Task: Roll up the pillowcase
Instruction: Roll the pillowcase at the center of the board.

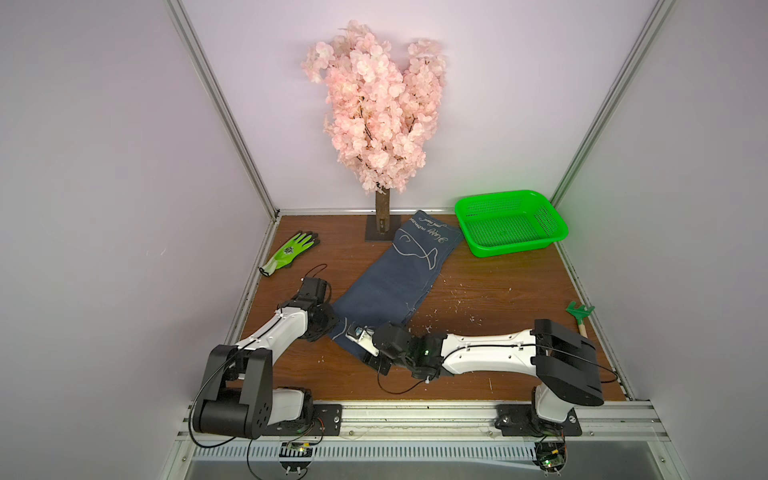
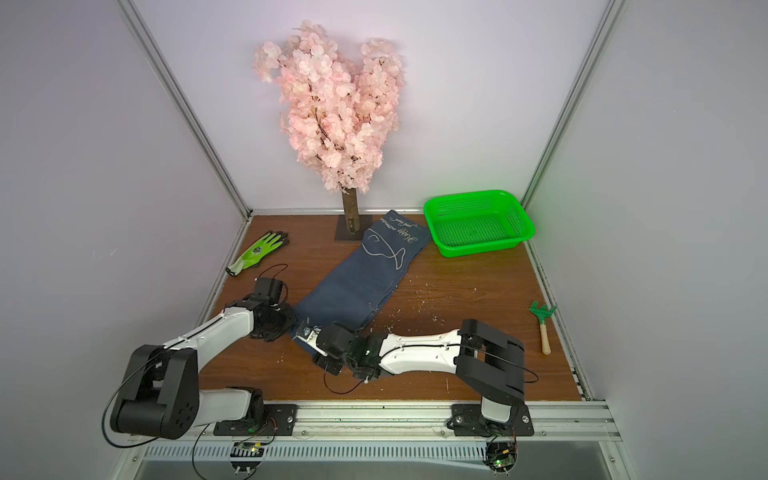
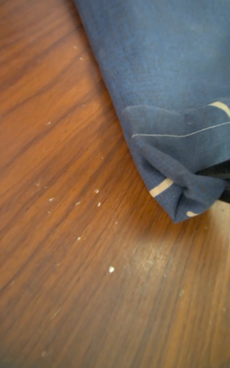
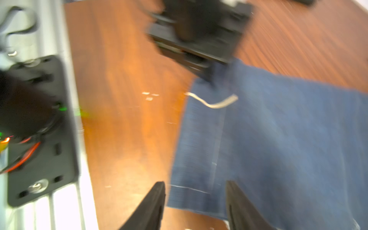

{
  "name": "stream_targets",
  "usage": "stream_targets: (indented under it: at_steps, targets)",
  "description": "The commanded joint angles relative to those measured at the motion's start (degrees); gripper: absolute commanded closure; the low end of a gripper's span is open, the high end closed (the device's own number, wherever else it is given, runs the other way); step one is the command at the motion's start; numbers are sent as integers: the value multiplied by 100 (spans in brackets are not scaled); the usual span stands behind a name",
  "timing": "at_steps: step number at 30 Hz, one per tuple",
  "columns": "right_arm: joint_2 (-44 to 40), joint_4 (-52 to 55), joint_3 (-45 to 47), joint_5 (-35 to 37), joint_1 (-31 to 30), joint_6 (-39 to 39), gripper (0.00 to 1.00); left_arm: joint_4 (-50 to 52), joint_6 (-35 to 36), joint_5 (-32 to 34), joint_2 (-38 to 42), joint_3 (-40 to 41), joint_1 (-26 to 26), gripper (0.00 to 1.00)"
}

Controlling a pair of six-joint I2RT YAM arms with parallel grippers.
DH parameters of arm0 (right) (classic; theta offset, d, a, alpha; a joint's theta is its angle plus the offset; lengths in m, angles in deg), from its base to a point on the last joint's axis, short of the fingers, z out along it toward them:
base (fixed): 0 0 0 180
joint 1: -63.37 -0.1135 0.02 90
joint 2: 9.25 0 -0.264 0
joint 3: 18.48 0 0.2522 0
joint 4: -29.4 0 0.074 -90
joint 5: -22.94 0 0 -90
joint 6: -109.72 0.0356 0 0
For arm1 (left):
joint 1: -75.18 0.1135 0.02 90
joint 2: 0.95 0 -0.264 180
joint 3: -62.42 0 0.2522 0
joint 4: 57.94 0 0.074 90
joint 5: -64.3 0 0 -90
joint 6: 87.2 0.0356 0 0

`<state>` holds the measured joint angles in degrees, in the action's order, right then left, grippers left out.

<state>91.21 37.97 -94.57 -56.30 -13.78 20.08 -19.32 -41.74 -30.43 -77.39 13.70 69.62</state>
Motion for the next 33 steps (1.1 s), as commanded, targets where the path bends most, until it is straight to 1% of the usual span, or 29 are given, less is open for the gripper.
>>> stream_targets:
  at_steps: [1,2,3,6,11,16,19,22,24,25,27,29,31,33]
  targets:
    - [298,-34,-383,330,-247,-816,38,395,219,-44,-220,-76,3,95]
    - [435,-41,-468,508,-310,-927,36,492,274,-6,-250,-165,3,98]
    - [575,-9,-574,675,-356,-1027,35,583,327,-13,-278,-261,3,99]
    - [937,155,-875,1236,-380,-1156,32,755,458,-54,-326,-468,3,99]
    - [1222,90,-988,1917,-380,-1428,28,908,578,-174,-421,-624,3,99]
    - [1499,6,-1003,2142,-509,-1862,28,1060,707,-240,-545,-870,3,99]
    - [1578,-71,-979,2269,-562,-2010,30,1167,787,-307,-623,-1019,3,99]
    - [1660,-62,-992,2539,-575,-2168,36,1238,837,-265,-665,-1089,5,99]
    - [1661,-65,-977,2633,-577,-2261,43,1249,849,-298,-683,-1091,2,99]
    - [1646,-112,-947,2658,-581,-2283,47,1264,850,-302,-692,-1084,5,99]
    - [1588,-202,-875,2666,-575,-2343,60,1307,888,-278,-710,-1111,3,99]
    - [1517,-250,-820,2531,-558,-2283,70,1383,932,-244,-714,-1196,3,99]
    - [1422,-168,-838,2319,-507,-2106,77,1459,979,-174,-714,-1308,3,99]
    - [1282,-23,-867,1969,-436,-1756,84,1520,1034,-113,-711,-1435,2,98]
